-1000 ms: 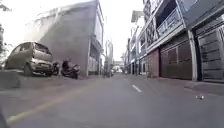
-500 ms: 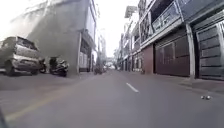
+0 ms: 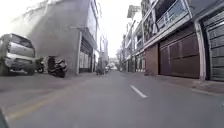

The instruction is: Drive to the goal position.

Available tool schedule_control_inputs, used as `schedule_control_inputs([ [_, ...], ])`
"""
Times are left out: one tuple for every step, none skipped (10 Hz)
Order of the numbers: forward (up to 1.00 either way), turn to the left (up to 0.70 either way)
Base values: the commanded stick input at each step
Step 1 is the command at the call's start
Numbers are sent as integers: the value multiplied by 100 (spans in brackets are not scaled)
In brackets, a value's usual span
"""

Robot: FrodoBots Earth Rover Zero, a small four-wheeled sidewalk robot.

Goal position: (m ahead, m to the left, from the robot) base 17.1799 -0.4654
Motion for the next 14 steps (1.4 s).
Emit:
schedule_control_inputs([
  [100, -40],
  [100, -40],
  [100, -40],
  [100, -40],
  [100, -40],
  [100, 0],
  [100, 0],
  [100, 0],
  [100, 0],
  [100, 0],
  [100, 0],
  [100, 0],
  [100, 0],
  [100, 0],
])
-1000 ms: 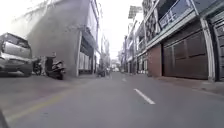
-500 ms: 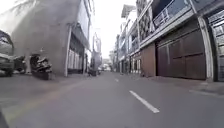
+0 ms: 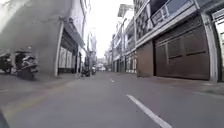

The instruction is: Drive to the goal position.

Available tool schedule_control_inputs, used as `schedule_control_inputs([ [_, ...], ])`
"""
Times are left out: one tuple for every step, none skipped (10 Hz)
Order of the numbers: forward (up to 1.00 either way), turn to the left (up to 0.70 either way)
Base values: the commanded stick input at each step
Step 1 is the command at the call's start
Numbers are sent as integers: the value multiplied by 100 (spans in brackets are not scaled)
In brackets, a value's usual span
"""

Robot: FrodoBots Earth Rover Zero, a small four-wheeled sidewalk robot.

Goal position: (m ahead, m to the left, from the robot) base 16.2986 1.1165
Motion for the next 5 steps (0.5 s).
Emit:
schedule_control_inputs([
  [100, 0],
  [100, 0],
  [100, 0],
  [100, 0],
  [100, 0],
])
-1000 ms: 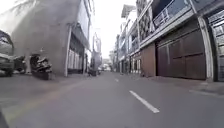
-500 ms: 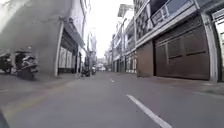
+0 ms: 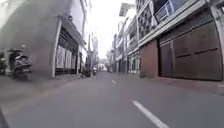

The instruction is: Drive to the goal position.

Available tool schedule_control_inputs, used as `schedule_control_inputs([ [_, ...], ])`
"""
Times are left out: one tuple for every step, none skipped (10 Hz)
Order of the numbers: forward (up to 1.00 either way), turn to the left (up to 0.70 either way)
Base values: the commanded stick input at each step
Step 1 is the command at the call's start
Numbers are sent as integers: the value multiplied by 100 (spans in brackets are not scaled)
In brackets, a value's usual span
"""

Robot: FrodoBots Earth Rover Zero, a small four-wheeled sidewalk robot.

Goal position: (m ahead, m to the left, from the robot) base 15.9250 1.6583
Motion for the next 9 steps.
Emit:
schedule_control_inputs([
  [100, 0],
  [100, 0],
  [100, 0],
  [100, 0],
  [100, 0],
  [100, -21],
  [100, -40],
  [100, -40],
  [100, -23],
])
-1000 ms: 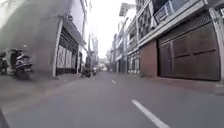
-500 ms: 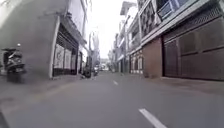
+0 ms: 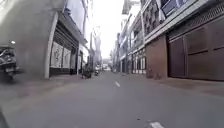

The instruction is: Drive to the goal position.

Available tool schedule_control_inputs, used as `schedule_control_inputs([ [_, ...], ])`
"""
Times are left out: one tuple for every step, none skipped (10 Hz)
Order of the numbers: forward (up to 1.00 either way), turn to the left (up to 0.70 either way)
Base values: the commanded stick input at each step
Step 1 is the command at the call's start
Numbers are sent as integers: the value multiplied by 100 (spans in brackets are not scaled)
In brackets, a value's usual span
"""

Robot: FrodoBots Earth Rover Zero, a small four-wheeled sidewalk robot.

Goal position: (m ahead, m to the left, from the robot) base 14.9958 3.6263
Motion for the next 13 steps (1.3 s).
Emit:
schedule_control_inputs([
  [100, -2],
  [100, 0],
  [100, 0],
  [100, 0],
  [100, 0],
  [100, 0],
  [100, 0],
  [100, 0],
  [100, 0],
  [100, 0],
  [100, 0],
  [100, 0],
  [100, 0],
])
